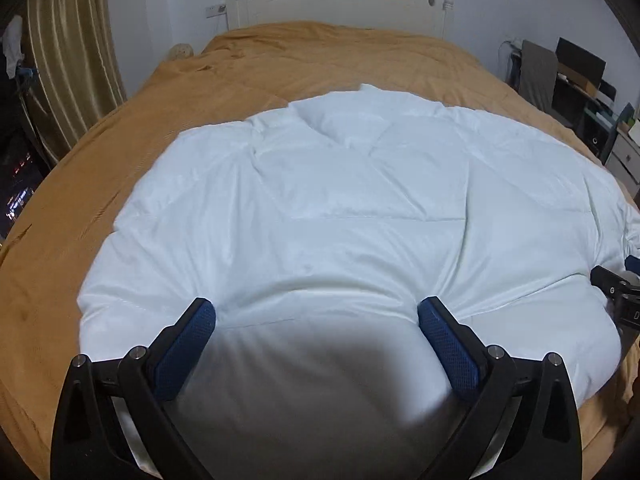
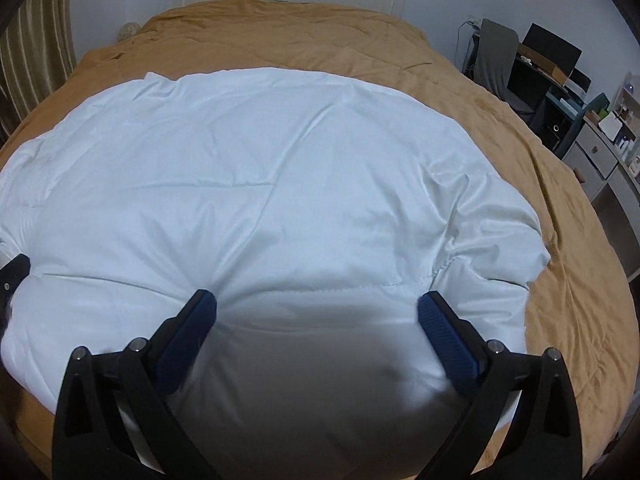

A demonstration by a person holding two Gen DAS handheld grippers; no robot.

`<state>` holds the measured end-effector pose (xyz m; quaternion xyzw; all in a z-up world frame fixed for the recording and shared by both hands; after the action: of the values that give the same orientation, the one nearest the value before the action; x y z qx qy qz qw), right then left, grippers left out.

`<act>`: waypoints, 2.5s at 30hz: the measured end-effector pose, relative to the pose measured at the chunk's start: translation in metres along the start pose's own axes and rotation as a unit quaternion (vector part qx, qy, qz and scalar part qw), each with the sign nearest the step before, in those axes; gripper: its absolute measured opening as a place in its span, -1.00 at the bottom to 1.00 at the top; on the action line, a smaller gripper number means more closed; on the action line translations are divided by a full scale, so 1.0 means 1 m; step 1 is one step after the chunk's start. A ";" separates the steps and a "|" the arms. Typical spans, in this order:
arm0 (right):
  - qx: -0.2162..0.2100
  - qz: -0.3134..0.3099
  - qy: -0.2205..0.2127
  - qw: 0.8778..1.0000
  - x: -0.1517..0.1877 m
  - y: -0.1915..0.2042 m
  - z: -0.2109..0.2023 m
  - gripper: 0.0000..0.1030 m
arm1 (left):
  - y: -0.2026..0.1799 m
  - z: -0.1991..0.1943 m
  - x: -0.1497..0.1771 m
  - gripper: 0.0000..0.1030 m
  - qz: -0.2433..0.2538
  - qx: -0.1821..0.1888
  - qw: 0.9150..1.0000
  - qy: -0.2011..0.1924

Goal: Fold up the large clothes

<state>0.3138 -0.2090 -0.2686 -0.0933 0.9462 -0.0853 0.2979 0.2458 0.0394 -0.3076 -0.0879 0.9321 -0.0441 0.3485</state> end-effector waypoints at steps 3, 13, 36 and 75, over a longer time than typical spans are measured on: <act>0.017 0.012 0.011 1.000 0.006 -0.008 -0.006 0.95 | 0.022 -0.008 0.003 0.99 -0.030 -0.010 0.999 -0.005; 0.047 -0.119 -0.037 0.991 -0.018 0.070 -0.042 0.79 | 0.101 -0.035 -0.009 0.98 -0.146 -0.039 0.988 -0.031; -0.013 -0.047 0.001 0.999 0.003 0.050 -0.007 1.00 | 0.173 -0.023 0.044 0.97 -0.492 0.287 0.817 0.094; -0.142 -0.002 0.087 0.986 -0.128 0.111 0.061 -1.00 | 0.122 0.018 -0.007 -0.31 -0.358 0.230 0.901 0.089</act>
<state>0.4385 -0.0791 -0.2715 -0.1285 0.9708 0.0420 0.1982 0.2464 0.1602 -0.3346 -0.3287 0.8289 -0.3867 0.2354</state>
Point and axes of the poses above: each gripper's, at about its wrist camera, not at the fingertips, and z roughly the way its jaws point, y to its left, x to its underside, the point moved 4 cm from there along z, roughly the way its jaws point, and after that the axes turned 11 degrees about -z, right-handed, at the moved point
